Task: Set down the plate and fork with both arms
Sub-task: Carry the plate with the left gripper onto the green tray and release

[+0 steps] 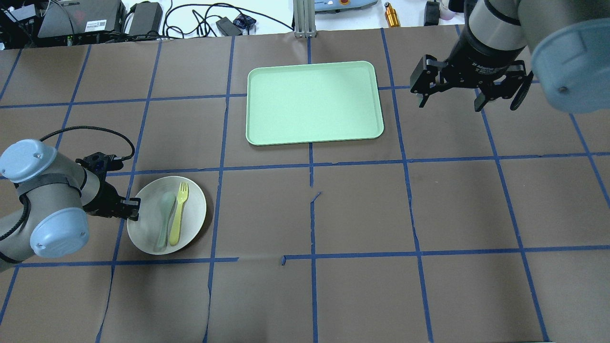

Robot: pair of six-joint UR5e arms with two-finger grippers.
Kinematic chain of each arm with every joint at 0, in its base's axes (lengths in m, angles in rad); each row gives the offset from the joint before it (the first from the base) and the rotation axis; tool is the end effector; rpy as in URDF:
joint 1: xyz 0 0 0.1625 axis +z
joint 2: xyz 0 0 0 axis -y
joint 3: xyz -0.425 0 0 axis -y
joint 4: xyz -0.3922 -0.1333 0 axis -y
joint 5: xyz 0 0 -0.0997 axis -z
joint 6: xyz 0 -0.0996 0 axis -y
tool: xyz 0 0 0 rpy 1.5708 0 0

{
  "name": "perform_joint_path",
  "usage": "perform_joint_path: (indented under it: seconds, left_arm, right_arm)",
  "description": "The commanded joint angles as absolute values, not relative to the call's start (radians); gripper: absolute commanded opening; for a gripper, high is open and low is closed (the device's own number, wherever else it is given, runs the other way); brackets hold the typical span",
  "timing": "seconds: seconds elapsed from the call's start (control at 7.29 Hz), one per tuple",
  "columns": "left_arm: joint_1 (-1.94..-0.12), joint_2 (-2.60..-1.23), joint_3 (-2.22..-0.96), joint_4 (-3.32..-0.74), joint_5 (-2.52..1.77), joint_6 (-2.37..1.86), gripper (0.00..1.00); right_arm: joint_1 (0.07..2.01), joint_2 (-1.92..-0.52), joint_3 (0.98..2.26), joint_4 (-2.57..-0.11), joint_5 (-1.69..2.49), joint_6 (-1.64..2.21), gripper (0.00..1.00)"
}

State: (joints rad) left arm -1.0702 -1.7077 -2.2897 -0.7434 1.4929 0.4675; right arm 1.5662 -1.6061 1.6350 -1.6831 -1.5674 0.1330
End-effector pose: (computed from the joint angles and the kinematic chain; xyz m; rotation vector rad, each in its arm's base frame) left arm 0.0740 -0.4291 0.1853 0.0523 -3.0589 0.0170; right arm 0.1314 -0.4853 0.4850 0.2150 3.1228 -0.1300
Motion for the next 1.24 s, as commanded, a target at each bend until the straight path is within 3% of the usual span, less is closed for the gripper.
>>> perform_joint_path:
  seconds: [0.0, 0.27, 0.41, 0.69, 0.96, 1.1]
  left_arm:
    - [-1.090, -1.724, -2.146, -0.934, 1.265, 0.399, 0.00]
    - [-1.217, -1.753, -1.868, -1.209, 1.192, 0.280, 0.00]
    - [-1.317, -1.811, -1.785, -1.206, 1.190, 0.180, 0.00]
    - [-1.466, -2.028, -1.653, -1.052, 1.160, 0.096, 0.00]
    - [-1.572, -2.269, -1.322, -1.061, 1.216, -0.013, 0.00]
    - [-1.601, -2.363, -1.218, -1.062, 1.235, -0.037, 0.00]
  right_arm:
    - [1.566, -1.605, 1.632, -1.684, -1.566, 0.133, 1.00]
    - [1.566, -1.594, 1.631, -1.684, -1.566, 0.133, 1.00]
    - [1.566, -1.589, 1.628, -1.684, -1.566, 0.133, 1.00]
    - [1.566, -1.589, 1.629, -1.684, -1.566, 0.133, 1.00]
    - [1.565, -1.589, 1.631, -1.684, -1.568, 0.133, 1.00]
    - [1.566, -1.589, 1.632, -1.684, -1.568, 0.133, 1.00]
